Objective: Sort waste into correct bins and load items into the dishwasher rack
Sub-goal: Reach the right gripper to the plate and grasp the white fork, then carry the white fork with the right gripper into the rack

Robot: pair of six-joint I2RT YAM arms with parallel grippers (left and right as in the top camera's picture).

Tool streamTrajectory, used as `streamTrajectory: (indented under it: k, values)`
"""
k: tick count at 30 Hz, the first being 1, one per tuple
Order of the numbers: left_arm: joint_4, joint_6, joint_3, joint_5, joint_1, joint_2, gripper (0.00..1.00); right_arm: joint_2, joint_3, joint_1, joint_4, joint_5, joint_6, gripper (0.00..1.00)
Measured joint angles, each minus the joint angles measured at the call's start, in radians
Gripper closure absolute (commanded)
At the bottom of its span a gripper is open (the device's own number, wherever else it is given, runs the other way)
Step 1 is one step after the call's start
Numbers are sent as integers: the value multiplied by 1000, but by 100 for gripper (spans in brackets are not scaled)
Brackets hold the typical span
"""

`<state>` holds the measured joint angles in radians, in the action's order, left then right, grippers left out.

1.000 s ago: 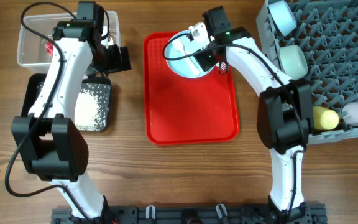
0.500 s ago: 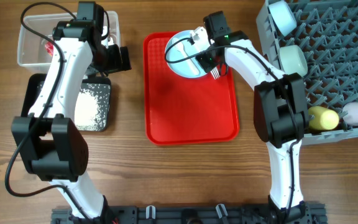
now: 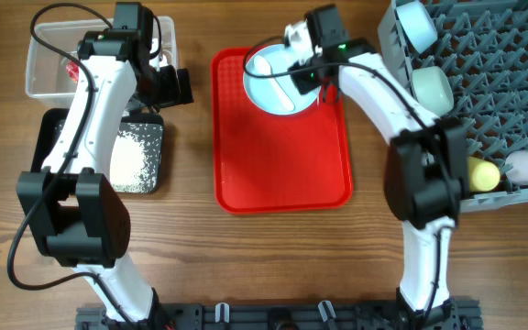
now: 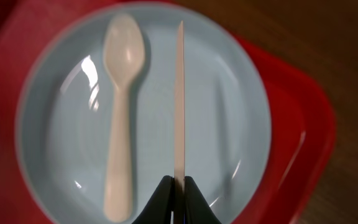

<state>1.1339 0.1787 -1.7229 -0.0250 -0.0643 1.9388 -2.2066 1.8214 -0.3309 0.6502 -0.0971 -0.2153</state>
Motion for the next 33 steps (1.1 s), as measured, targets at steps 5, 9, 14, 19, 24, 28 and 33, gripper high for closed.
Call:
streamTrajectory:
  k: [5, 9, 14, 19, 24, 28, 33]
  values:
    - [0, 0, 0, 0, 0, 0, 0, 188, 0, 1, 59, -13, 123, 96]
    - [0, 0, 0, 0, 0, 0, 0, 270, 0, 28, 120, -23, 281, 96]
    - [0, 0, 0, 0, 0, 0, 0, 388, 0, 198, 259, -33, 592, 96]
    - [0, 0, 0, 0, 0, 0, 0, 504, 0, 448, 478, 58, 819, 96]
    - [1, 0, 0, 0, 0, 0, 0, 552, 0, 689, 666, 270, 889, 96]
    - [0, 0, 0, 0, 0, 0, 0, 556, -57, 826, 605, 431, 888, 96]
    - [0, 0, 0, 0, 0, 0, 0, 558, -200, 954, 423, 490, 853, 96]
